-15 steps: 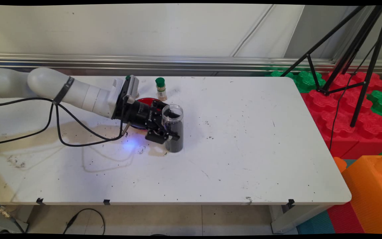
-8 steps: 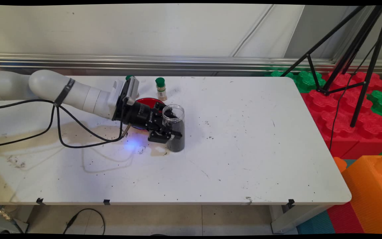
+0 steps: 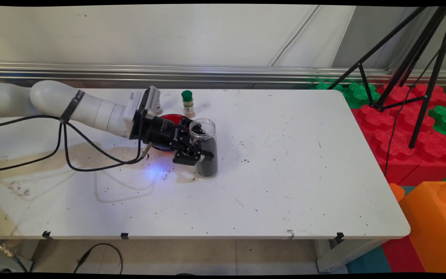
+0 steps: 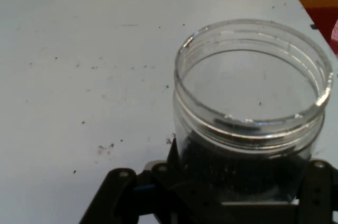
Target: Pour the black seasoning powder in the red bowl
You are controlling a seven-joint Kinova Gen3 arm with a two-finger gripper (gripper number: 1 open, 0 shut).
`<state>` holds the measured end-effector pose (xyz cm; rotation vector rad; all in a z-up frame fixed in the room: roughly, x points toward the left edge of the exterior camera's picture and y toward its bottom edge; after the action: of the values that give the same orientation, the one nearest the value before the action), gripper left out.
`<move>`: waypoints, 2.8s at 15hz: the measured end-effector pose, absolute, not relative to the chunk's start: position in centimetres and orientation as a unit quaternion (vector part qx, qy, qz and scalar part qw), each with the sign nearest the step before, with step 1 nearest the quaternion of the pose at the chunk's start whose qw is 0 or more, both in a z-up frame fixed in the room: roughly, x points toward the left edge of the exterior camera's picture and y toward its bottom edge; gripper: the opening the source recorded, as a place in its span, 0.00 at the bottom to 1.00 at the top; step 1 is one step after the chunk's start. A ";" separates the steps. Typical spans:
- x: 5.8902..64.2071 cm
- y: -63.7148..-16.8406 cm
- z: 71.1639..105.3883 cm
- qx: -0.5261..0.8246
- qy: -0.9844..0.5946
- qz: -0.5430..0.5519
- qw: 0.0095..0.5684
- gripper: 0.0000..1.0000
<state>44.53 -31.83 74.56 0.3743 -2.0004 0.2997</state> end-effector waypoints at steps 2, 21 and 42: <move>44.5 -31.7 75.0 0.162 -0.829 0.124 0.520 0.00; 45.5 -33.3 84.0 0.223 -0.801 0.151 0.535 0.00; 51.3 -37.9 88.8 0.216 -0.794 0.269 0.501 0.00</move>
<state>51.35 -37.93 88.81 0.5233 -1.9188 0.6514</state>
